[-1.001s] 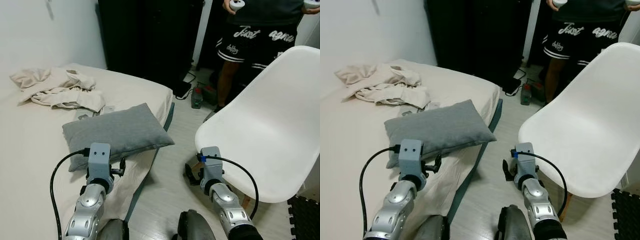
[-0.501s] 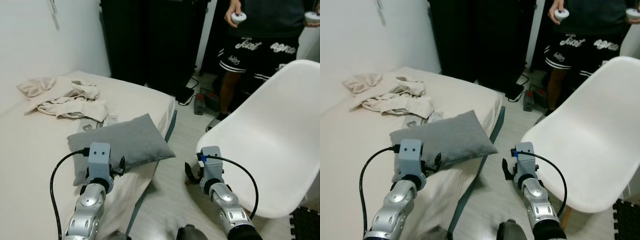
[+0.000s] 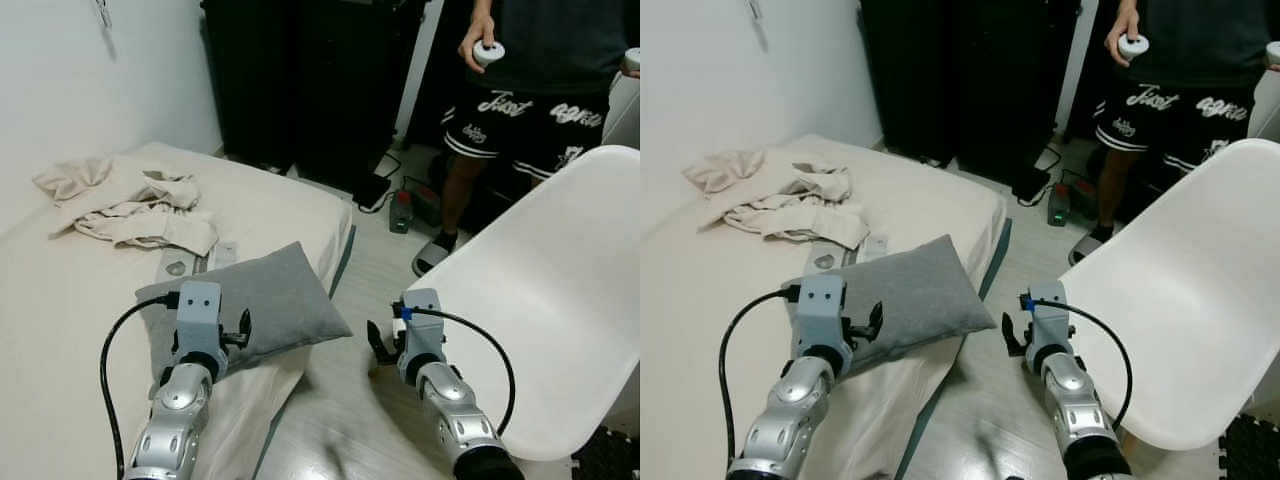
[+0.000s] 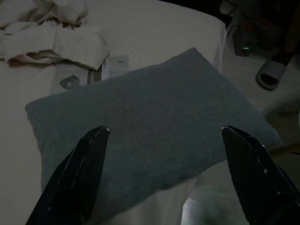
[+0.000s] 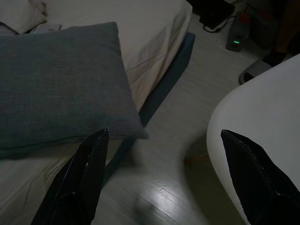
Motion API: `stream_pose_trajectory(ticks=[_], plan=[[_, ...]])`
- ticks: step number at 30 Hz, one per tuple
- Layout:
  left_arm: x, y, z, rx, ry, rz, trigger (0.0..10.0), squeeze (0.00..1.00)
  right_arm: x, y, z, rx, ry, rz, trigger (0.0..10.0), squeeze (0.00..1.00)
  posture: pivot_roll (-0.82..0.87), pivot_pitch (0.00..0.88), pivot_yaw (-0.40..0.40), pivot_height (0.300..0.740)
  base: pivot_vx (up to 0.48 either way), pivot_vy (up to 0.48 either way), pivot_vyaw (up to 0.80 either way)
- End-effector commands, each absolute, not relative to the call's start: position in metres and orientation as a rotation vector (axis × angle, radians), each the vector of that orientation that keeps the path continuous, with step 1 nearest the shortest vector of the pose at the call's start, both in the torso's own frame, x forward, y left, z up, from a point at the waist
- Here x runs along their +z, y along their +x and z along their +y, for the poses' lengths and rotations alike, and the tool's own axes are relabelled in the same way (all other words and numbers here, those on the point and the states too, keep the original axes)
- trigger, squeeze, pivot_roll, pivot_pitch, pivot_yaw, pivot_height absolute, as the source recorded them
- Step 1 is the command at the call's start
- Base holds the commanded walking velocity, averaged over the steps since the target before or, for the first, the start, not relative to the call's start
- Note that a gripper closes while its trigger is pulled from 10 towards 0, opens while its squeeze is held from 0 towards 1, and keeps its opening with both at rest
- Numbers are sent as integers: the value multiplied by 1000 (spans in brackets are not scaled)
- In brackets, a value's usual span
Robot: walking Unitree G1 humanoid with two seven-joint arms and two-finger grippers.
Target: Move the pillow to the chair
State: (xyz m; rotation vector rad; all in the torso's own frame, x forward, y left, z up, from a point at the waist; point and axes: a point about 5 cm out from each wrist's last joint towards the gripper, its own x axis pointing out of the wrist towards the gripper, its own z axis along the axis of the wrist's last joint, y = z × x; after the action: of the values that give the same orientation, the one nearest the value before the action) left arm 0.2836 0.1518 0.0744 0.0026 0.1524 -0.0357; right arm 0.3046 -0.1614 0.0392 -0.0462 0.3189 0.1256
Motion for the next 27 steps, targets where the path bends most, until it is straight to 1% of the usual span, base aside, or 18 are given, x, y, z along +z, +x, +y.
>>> stream_pose_trajectory(ticks=[1,7,9,11,27], plan=[[67,280,155,-20,11,185,10000,0,34,301,-160,131,-43,335,10000,0,32,105,-35,740,0,0,0],[66,280,157,-14,12,186,10000,0,29,299,-159,148,-72,368,10000,0,36,106,-37,740,0,0,0],[66,280,157,-12,11,186,10000,0,29,299,-156,177,-115,362,10000,0,35,106,-37,740,0,0,0],[66,279,158,-11,12,186,10000,0,28,298,-153,202,-116,370,10000,0,35,107,-37,740,0,0,0],[65,278,157,-18,12,187,10000,0,26,295,-148,234,-127,378,10000,0,33,99,-37,740,0,0,800]])
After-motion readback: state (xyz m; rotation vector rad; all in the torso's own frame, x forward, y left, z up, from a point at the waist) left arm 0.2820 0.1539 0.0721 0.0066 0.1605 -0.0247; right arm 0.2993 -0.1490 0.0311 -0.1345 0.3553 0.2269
